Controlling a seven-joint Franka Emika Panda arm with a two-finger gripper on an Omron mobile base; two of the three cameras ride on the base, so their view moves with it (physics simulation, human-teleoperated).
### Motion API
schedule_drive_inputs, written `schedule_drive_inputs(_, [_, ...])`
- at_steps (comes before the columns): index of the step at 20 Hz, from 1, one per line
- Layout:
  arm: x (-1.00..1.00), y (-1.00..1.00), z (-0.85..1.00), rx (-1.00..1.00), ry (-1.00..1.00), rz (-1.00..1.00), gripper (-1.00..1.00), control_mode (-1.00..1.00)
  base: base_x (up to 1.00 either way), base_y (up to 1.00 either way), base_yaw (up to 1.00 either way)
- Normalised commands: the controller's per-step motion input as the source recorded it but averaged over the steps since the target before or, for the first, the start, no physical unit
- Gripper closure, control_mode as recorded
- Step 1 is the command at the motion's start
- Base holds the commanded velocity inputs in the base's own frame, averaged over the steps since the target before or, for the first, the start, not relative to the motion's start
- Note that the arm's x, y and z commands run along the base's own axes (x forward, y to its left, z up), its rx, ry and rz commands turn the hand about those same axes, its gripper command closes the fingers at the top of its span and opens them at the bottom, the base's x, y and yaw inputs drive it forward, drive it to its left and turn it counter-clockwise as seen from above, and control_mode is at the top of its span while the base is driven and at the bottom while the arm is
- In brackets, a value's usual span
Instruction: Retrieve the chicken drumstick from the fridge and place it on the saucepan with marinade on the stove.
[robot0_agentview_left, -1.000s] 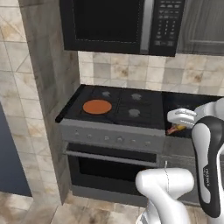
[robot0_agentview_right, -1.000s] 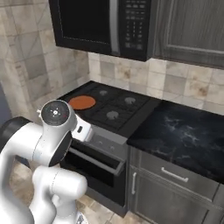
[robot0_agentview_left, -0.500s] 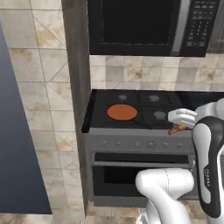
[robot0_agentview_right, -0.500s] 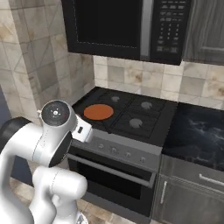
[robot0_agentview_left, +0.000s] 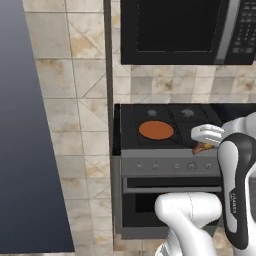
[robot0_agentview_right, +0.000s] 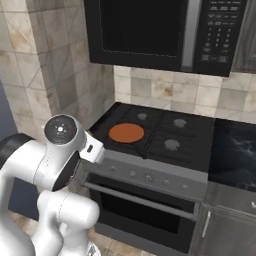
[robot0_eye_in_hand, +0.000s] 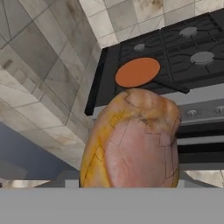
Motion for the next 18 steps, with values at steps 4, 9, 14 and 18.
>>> schedule_drive_inputs(4, [0.00, 0.00, 0.00, 0.00, 0.00, 0.00, 1.00, 1.00, 0.31, -0.29, -0.04])
schedule_drive_inputs(9, [0.00, 0.00, 0.00, 0.00, 0.00, 0.00, 1.00, 1.00, 0.63, -0.07, -0.03])
schedule_drive_inputs(14, [0.00, 0.00, 0.00, 0.00, 0.00, 0.00, 1.00, 1.00, 0.81, 0.00, 0.00])
schedule_drive_inputs(18, [0.00, 0.00, 0.00, 0.00, 0.00, 0.00, 1.00, 1.00, 0.91, 0.00, 0.00])
